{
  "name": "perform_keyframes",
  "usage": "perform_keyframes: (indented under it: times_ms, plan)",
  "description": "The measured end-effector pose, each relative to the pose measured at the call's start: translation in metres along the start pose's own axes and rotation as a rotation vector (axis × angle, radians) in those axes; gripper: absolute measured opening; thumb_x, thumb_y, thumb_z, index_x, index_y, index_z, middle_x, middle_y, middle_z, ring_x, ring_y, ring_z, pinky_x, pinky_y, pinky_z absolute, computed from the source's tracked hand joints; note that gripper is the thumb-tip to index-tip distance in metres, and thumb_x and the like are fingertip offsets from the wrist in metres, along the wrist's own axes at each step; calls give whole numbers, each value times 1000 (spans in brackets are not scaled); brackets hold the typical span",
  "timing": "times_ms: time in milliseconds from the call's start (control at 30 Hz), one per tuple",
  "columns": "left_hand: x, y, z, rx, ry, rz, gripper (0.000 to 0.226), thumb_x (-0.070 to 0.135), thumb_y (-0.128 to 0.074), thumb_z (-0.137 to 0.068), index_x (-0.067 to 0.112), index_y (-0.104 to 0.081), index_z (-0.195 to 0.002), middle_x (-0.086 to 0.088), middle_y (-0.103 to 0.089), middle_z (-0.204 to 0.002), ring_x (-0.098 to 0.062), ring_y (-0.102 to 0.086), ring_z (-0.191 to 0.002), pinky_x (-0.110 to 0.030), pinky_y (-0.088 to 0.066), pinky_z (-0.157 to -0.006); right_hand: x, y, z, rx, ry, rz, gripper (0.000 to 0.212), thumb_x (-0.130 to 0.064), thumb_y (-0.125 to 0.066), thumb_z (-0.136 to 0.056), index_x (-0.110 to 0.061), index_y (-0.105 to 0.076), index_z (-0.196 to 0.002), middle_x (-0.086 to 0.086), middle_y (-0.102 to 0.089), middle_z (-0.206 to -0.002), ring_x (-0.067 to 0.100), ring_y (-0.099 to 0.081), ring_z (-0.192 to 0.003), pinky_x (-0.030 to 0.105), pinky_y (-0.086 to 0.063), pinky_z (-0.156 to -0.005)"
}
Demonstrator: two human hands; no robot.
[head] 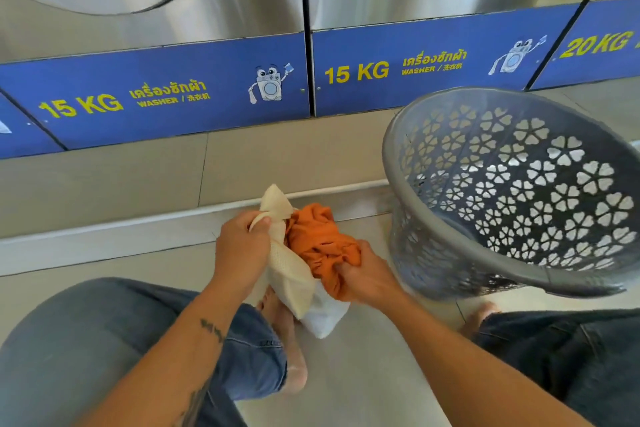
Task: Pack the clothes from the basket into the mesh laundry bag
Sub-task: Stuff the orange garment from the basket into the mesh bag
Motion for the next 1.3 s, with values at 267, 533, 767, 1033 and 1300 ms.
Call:
perform_keyframes:
  times_ms: [267,533,767,1033,1300]
  plan:
    - [8,8,-3,50,-121,-79,18,33,-55,-93,25,-69,-88,4,-66,-83,-15,-60,-78,-31,-45,-61,-80,-20,18,10,660,-171,25,-11,-44,-75,-31,-58,-74,-15,-58,-77,8,-51,-74,27,-42,-65]
    - [6,11,6,-27,-140,-111,19,28,-53,-95,26,-70,-103,5,-67,-96,-14,-59,-86,-32,-48,-70,-42,-65,-5,-367,377,222,40,-15,-43,-99,-23,-58,-135,3,-57,-141,28,-51,-126,42,-39,-110]
    - [1,15,-4,59,-82,-131,22,30,-52,-96,27,-67,-111,3,-65,-101,-14,-58,-86,-33,-50,-71,-60,-40,-12,-250,343,-15,48,-6,-59,-78,-29,-51,-119,-1,-62,-108,20,-61,-97,41,-56,-84]
    - [2,3,-7,19,-98,-131,20,32,-54,-95,31,-65,-112,10,-59,-95,-11,-56,-82,-25,-45,-63,-53,-24,-18,-83,270,171,54,-26,-63,-71,-24,-52,-124,4,-59,-116,30,-56,-110,46,-54,-91]
    - [0,11,-11,40,-145,-205,22,31,-52,-96,27,-67,-113,5,-65,-103,-17,-60,-87,-34,-52,-76,-67,-73,2,-224,545,-175,31,-20,-47,-97,-26,-68,-119,-10,-68,-120,9,-60,-109,27,-49,-92]
Point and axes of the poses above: each hand's wrist, its own z-axis away from the middle knuckle, its own y-axis out of the back of the hand, x = y × z, the point moved 3 cm from there along -z, towards the middle knuckle
